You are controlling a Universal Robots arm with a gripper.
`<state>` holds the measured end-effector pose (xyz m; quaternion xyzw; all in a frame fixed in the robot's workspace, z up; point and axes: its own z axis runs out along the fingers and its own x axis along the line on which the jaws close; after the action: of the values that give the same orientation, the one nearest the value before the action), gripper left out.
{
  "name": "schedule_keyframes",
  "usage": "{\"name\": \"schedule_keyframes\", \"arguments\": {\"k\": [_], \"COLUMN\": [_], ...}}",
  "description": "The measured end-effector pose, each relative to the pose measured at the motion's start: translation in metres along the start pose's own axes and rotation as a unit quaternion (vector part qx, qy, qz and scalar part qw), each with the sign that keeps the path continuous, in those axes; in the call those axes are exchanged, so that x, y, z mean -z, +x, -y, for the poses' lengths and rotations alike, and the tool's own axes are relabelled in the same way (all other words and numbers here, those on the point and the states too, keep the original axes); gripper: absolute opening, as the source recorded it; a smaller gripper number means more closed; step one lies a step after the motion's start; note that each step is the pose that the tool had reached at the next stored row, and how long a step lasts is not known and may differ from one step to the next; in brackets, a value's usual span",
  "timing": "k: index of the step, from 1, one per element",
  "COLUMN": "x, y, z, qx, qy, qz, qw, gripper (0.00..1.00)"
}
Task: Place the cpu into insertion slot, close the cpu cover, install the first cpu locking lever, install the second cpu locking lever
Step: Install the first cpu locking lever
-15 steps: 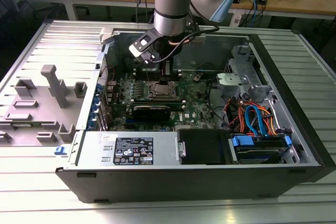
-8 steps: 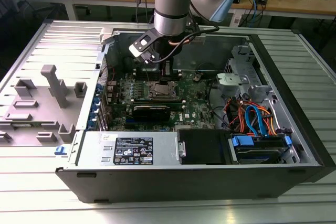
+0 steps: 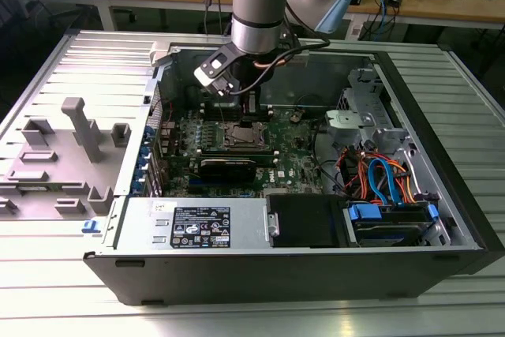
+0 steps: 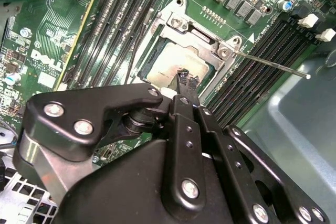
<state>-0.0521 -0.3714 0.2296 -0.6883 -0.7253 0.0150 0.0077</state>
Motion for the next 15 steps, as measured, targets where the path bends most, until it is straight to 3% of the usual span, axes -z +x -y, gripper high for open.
{"name": "schedule_keyframes", "arguments": {"k": [3, 9, 13, 15], "x": [0.0016, 0.0145, 0.0155, 0.0156], "y": [0.0, -0.0001, -0.0001, -0.0002], "z": [0.0001, 0.0001, 0.0001, -0.0001], "qx": [0.004, 0.005, 0.012, 0.03], "qy": [0.0, 0.0006, 0.0005, 0.0006], "qz": [0.0001, -0.0003, -0.0004, 0.0003], "qw": [1.0, 1.0, 0.9999, 0.9995], "gripper": [0.11, 0.11, 0.11, 0.11]}}
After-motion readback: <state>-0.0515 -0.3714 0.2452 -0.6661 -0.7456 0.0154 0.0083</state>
